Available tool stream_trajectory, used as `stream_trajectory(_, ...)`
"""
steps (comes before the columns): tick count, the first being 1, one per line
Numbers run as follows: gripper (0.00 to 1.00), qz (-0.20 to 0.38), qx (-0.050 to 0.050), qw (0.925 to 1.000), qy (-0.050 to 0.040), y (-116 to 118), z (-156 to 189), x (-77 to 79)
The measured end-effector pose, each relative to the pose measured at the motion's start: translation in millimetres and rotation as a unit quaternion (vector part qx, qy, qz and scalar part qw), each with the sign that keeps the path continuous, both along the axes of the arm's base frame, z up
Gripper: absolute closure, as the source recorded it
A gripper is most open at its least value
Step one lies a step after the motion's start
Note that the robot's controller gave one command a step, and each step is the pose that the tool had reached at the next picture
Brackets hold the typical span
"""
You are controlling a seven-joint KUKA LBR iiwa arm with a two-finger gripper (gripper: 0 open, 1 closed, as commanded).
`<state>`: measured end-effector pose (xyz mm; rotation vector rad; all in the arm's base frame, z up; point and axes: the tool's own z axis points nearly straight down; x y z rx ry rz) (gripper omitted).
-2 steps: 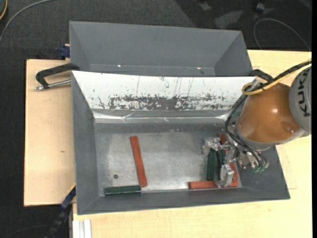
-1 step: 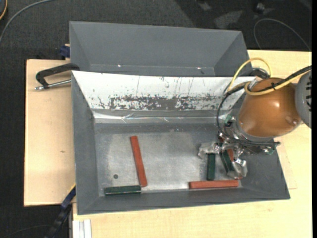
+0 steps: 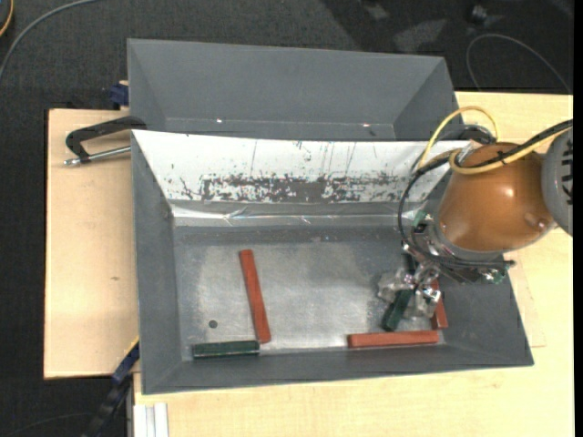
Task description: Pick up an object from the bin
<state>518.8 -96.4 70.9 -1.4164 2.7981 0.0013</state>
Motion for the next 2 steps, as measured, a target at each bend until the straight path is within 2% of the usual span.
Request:
stream_trajectory(1,1.0,-0.021,-0.001,0.9998,-0.0056,13.4,112.8,19.6)
stream_trajectory(2,1.0,-0.018,-0.002,0.9998,-0.006,19.0,228.4,26.3)
